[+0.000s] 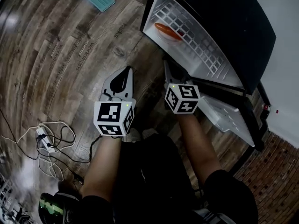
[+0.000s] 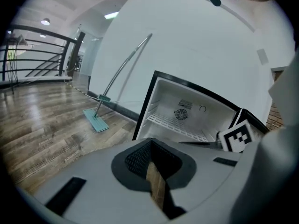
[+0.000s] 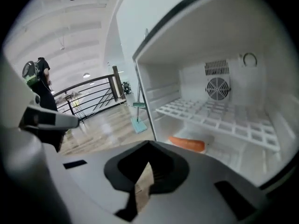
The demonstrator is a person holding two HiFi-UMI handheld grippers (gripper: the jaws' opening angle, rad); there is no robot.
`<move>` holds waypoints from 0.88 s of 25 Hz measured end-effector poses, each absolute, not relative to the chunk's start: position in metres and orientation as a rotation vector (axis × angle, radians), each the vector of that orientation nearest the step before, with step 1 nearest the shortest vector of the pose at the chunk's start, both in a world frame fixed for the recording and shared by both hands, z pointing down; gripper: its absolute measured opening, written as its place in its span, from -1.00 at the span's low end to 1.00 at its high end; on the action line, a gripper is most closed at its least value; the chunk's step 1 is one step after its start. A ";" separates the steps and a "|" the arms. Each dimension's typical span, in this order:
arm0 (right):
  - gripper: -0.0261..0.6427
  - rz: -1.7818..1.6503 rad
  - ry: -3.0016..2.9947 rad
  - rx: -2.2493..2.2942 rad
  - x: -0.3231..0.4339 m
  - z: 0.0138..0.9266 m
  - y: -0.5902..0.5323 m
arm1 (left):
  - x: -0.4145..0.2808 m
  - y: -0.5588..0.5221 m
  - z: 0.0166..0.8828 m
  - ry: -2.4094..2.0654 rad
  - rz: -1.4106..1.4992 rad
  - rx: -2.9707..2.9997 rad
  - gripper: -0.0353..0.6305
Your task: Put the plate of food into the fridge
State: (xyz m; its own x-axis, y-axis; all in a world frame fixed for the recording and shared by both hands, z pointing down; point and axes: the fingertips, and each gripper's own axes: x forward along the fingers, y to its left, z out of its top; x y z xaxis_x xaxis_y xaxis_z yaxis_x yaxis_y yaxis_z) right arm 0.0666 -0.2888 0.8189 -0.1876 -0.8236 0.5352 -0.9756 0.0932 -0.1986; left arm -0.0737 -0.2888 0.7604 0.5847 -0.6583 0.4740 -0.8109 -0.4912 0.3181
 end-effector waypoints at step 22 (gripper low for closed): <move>-0.88 0.569 -2.148 1.969 0.058 0.214 -0.184 | -0.029 -0.194 0.223 -1.175 0.348 2.331 -0.90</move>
